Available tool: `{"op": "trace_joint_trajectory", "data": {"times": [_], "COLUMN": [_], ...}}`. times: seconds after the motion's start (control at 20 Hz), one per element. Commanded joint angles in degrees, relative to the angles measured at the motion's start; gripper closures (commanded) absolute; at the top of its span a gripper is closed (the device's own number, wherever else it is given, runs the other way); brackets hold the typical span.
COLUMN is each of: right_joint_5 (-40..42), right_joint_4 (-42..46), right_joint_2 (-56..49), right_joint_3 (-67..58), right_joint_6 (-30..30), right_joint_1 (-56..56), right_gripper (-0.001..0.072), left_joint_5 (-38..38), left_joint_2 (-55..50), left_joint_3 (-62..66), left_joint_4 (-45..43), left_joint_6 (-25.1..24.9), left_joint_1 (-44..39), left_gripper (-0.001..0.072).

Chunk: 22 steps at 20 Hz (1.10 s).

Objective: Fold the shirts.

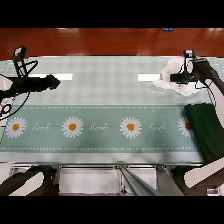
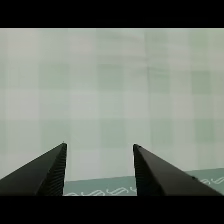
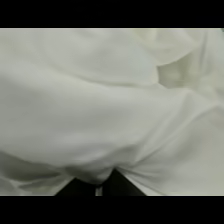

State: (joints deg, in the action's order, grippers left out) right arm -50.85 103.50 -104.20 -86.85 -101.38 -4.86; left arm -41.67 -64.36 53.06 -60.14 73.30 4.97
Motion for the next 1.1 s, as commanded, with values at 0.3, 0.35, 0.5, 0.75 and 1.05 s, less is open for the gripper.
{"op": "trace_joint_trajectory", "data": {"times": [0.3,0.35,0.5,0.75,1.05], "right_joint_5": [-2.78,-2.82,-3.23,-7.91,-26.51], "right_joint_4": [-11.52,-11.54,-11.45,-11.85,-11.65], "right_joint_2": [22.73,25.77,33.00,37.22,34.32], "right_joint_3": [-6.78,-7.43,-10.97,-22.77,-18.97], "right_joint_6": [10.58,12.22,14.27,15.93,12.90], "right_joint_1": [1.33,2.80,8.48,24.06,42.62], "right_gripper": [0.0688,0.0688,0.0688,0.0688,0.0688], "left_joint_5": [-9.05,-10.45,-11.41,-11.39,-15.10], "left_joint_2": [15.30,17.66,23.89,29.46,27.28], "left_joint_3": [0.92,0.92,0.44,-2.67,-2.71], "left_joint_4": [1.70,1.70,1.03,1.84,-1.44], "left_joint_6": [1.05,1.05,1.07,4.96,14.51], "left_joint_1": [8.20,8.17,8.33,8.92,15.76], "left_gripper": [0.0201,0.0201,0.0201,0.0201,0.0201]}}
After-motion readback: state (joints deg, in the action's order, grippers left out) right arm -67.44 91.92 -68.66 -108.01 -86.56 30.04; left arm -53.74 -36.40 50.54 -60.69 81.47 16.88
